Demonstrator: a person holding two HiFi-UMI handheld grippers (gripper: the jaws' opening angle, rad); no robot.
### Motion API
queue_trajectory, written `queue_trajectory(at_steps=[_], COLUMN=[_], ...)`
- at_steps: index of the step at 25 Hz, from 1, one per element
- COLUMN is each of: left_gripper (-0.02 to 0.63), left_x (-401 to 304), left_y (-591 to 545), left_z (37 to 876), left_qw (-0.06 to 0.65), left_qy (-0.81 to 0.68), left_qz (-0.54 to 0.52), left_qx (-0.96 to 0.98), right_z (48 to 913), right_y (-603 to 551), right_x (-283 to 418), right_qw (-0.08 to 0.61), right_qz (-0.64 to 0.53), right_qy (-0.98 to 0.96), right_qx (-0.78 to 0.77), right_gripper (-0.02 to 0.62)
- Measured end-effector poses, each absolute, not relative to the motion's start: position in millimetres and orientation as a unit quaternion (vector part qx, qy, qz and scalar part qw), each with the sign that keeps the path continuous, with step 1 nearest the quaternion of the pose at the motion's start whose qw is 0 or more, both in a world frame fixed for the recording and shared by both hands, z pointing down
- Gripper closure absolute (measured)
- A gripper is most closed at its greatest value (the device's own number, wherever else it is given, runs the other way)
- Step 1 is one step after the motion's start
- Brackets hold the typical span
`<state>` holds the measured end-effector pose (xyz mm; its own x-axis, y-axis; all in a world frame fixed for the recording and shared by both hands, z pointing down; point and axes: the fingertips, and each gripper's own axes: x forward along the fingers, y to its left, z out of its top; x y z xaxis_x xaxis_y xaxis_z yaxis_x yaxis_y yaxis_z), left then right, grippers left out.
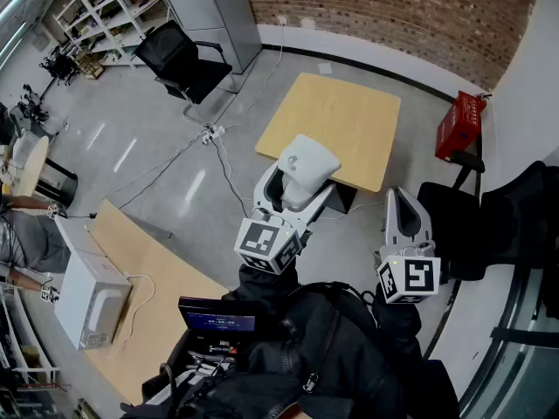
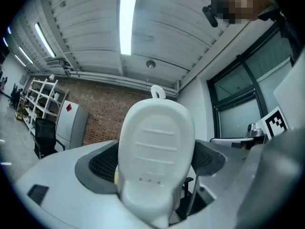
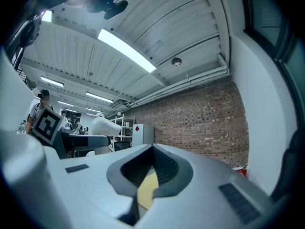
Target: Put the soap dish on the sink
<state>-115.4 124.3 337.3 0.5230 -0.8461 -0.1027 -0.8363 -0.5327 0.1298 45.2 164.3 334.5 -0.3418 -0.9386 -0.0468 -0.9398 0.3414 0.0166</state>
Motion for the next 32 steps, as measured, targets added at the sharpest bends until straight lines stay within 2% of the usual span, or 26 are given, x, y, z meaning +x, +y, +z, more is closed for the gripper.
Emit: queue_trajectory(at_steps=[8, 22, 32], left_gripper=[0.14, 0.14, 0.141], left_x=[-94, -70, -66], left_y=[120, 124, 119], left_z=[346, 353, 366], left_qw=[0.04, 0.014, 0.009], left_qy=[-0.48, -0.507, -0.511], left_qz=[-0.077, -0.082, -0.063], left_qx=[0.873, 0.858, 0.857], right_z=[340, 373, 387], right_y=[166, 167, 158], right_x=[60, 96, 97], right_qw=[0.015, 0.013, 0.018], right_qz=[0.027, -0.018, -0.041], right_qy=[0.824, 0.839, 0.844], right_qx=[-0.566, -0.544, -0.535], right_gripper=[0.591, 0.591, 0.591])
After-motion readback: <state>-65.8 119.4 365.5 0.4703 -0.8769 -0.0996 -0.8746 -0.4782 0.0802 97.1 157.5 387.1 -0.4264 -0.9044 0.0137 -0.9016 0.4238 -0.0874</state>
